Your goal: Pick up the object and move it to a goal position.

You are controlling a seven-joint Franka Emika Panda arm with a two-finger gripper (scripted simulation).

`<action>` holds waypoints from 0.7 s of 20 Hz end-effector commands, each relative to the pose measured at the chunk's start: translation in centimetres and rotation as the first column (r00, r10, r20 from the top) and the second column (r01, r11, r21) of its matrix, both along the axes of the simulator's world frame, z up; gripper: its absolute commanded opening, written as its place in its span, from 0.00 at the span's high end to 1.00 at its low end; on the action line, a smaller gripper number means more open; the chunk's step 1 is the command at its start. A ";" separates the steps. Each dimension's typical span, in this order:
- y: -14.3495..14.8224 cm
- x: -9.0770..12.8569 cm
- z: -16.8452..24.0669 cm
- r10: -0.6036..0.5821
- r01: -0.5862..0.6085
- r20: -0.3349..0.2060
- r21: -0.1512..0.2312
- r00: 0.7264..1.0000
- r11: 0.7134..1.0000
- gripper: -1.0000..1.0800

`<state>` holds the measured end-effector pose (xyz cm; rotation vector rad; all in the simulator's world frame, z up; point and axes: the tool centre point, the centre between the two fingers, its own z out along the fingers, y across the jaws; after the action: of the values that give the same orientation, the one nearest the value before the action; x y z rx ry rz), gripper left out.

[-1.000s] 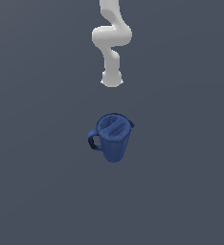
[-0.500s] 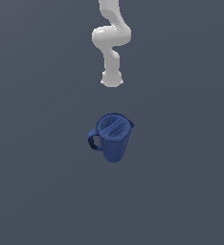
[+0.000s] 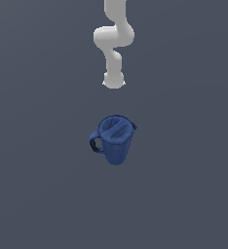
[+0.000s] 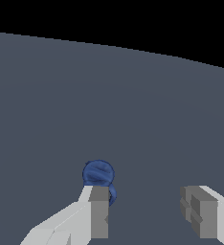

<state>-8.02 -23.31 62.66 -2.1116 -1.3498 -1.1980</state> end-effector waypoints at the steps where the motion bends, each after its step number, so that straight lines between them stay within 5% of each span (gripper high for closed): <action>1: -0.9 2.1 -3.7 0.052 -0.052 -0.005 0.031 0.999 0.998 0.38; 7: -0.3 7.1 -14.0 0.180 -0.175 -0.046 0.093 0.983 0.980 0.38; 14: 4.1 11.6 -27.4 0.341 -0.322 -0.106 0.161 0.934 0.933 0.38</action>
<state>2.81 -20.45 38.05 -1.7816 -1.4335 -0.9918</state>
